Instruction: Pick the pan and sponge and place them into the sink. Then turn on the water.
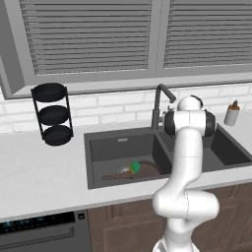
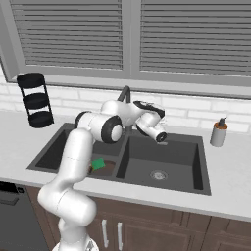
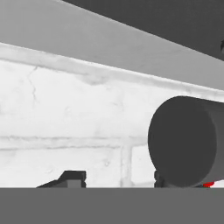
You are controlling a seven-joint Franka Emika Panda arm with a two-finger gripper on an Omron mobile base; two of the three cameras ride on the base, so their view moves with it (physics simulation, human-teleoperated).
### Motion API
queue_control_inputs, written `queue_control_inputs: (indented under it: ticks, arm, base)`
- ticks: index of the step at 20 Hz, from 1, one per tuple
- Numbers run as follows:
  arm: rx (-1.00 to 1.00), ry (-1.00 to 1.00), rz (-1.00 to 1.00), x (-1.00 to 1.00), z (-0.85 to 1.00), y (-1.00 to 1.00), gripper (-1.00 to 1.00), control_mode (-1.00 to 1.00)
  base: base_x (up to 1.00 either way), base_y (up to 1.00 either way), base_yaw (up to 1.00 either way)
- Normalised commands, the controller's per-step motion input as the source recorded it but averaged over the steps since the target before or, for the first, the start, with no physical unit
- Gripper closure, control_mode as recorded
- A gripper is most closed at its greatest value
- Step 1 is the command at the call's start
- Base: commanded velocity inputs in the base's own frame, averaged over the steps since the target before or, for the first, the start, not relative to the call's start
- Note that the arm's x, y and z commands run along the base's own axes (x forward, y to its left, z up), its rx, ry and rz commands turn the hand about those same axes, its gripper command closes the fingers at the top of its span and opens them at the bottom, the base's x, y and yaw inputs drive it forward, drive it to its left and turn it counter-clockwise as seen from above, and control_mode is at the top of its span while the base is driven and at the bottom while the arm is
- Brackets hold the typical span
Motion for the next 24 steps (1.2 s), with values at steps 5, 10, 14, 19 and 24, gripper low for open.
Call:
queue_control_inputs:
  ticks: [5,10,14,19,24]
  arm:
    - [0.12,0.00,-0.22,0.08,0.00,-0.37,1.00,-1.00]
    - [0.18,0.02,-0.25,0.02,0.00,-0.78,1.00,-1.00]
    - [0.22,0.08,-0.23,0.00,0.00,-0.99,1.00,-1.00]
    - [0.28,0.08,-0.17,0.00,0.00,-1.00,1.00,-1.00]
    - [0.49,0.00,0.05,-0.41,0.37,-1.00,1.00,-1.00]
  base:
    - [0.00,0.00,0.00]
    - [0.00,0.00,0.00]
    - [0.00,0.00,0.00]
    - [0.00,0.00,0.00]
    - [0.00,0.00,0.00]
